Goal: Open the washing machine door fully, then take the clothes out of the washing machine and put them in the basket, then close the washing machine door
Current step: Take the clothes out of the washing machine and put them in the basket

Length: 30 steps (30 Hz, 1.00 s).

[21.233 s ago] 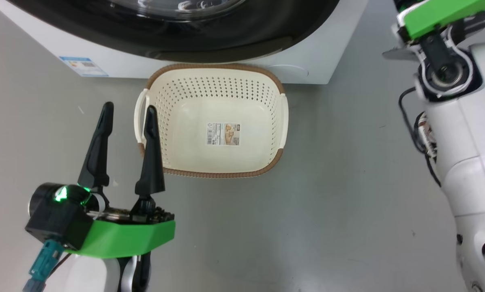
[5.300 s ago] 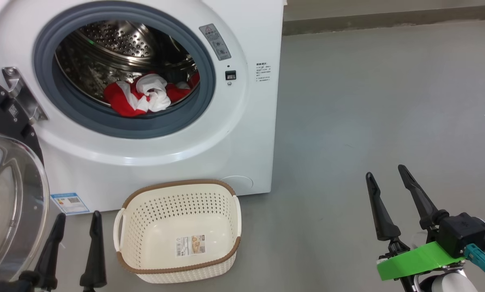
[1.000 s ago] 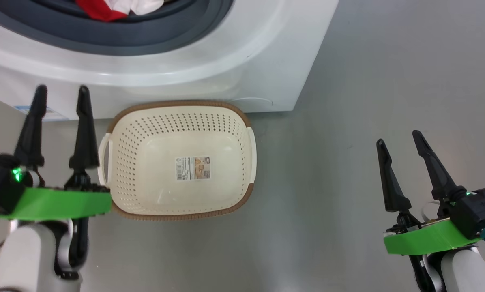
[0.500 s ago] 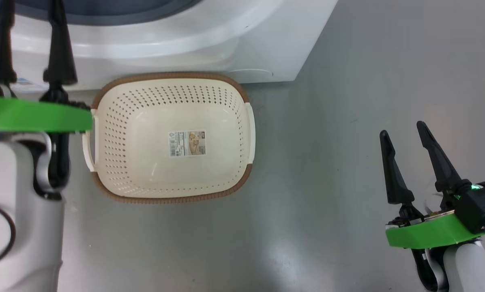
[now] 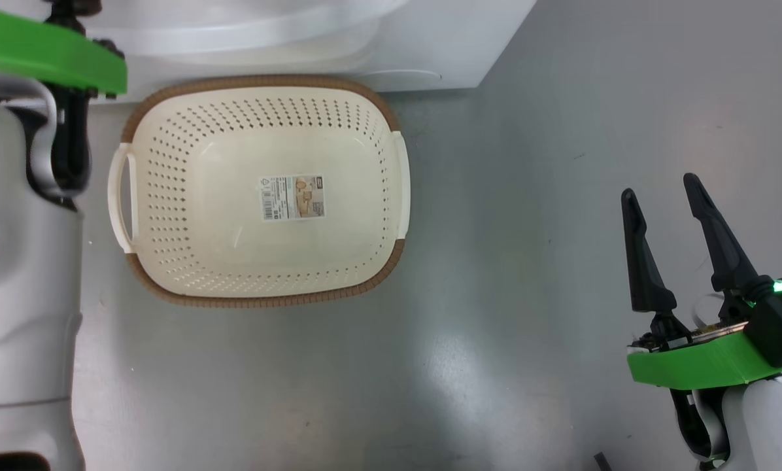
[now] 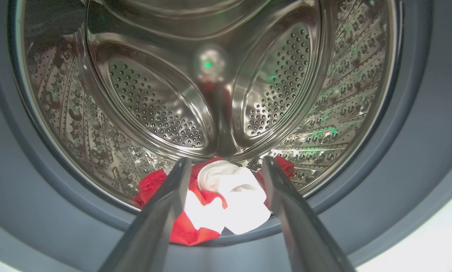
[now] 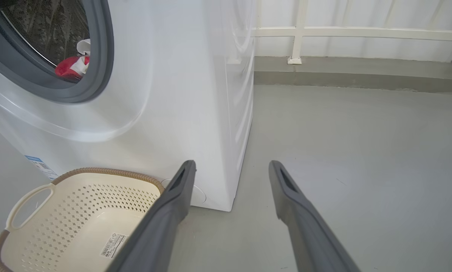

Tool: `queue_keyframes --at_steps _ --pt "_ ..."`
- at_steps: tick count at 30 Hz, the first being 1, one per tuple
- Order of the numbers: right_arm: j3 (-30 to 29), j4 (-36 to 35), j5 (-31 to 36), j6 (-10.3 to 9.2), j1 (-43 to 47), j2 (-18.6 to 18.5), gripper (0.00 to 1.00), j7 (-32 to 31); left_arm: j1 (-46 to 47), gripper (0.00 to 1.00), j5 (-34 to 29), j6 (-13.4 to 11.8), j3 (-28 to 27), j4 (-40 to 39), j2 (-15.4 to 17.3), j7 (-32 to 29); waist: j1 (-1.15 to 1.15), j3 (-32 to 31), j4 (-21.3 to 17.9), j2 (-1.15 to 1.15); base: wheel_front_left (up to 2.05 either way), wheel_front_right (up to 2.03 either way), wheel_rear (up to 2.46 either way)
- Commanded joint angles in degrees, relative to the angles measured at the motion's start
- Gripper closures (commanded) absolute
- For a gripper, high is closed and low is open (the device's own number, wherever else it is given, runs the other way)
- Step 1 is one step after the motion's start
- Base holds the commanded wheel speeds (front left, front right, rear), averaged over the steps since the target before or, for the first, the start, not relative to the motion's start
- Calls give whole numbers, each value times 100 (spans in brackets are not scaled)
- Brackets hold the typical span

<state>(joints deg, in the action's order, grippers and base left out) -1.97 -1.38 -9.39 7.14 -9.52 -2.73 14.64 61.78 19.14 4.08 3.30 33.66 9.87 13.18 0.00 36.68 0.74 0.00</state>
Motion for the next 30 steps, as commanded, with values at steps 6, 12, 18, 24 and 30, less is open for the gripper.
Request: queue_keyframes --at_steps 6,12,18,24,30 --pt "91 -193 137 35 -42 -15 0 36 649 0 -107 29 -2 589 295 48 0 200 -61 0 0 0 0" --pt "113 -214 152 35 -36 -15 0 36 1177 0 -137 -27 0 1376 428 51 0 280 -150 0 0 0 0" --pt "82 -231 220 35 -13 -15 0 36 1644 0 -167 -57 75 2094 481 -28 0 341 -214 0 0 0 0" --pt "133 -250 246 35 79 -15 0 36 2061 0 -341 -157 284 2772 549 -240 0 339 -317 0 0 0 0" --pt "236 -242 260 35 205 -15 0 36 2402 0 -543 -314 508 3360 678 -554 0 280 -476 0 0 0 0"
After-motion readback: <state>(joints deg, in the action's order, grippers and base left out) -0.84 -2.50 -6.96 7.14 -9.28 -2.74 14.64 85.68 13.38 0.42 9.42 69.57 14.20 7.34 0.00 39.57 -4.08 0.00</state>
